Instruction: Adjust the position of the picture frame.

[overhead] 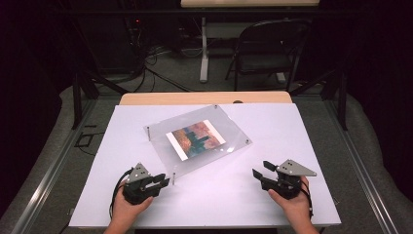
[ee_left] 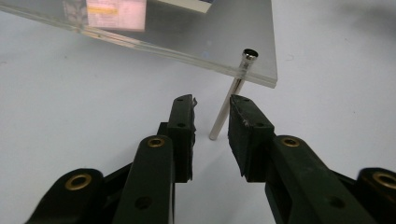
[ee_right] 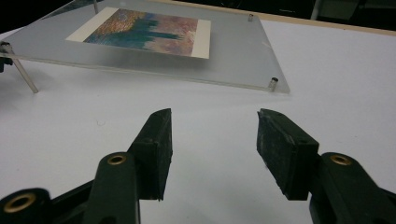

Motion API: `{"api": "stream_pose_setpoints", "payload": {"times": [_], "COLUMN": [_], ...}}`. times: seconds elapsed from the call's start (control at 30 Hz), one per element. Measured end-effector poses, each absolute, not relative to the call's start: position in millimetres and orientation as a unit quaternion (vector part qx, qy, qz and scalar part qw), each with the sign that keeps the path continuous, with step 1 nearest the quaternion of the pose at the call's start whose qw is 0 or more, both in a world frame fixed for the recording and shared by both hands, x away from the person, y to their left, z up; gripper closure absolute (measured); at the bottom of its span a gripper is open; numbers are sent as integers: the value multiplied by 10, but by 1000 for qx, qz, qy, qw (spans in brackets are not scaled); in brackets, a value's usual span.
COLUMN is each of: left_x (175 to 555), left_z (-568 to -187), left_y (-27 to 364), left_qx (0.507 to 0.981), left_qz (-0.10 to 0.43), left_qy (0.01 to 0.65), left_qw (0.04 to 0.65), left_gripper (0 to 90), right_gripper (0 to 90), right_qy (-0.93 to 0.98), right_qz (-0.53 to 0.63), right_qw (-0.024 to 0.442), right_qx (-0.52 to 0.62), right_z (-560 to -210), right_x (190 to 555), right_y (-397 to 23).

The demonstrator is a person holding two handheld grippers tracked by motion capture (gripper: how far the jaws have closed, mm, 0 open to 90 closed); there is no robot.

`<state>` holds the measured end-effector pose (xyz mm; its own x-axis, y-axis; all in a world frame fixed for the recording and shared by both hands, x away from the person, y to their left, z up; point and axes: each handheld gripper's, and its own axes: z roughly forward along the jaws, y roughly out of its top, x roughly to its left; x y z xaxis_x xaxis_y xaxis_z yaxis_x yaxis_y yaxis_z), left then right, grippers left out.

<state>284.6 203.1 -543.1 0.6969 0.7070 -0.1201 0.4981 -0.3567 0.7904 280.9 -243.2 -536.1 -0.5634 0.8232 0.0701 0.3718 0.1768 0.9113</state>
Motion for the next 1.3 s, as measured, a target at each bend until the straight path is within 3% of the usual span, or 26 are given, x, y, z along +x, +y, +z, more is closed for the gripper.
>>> {"api": "stream_pose_setpoints", "payload": {"times": [0.7, 1.3], "left_x": [2937, 2987], "left_z": [-5508, -5544], "left_y": [1854, 1828], "left_qx": [825, 820], "left_qz": [101, 93], "left_qy": [364, 367], "left_qw": [421, 429], "left_gripper": [801, 794], "right_gripper": [445, 445], "right_qy": [722, 718], "right_qz": [503, 505], "right_qw": [213, 204], "right_qx": [424, 433], "right_z": [-5383, -5397], "right_x": [2836, 2849], "right_y": [-2470, -2488]}}
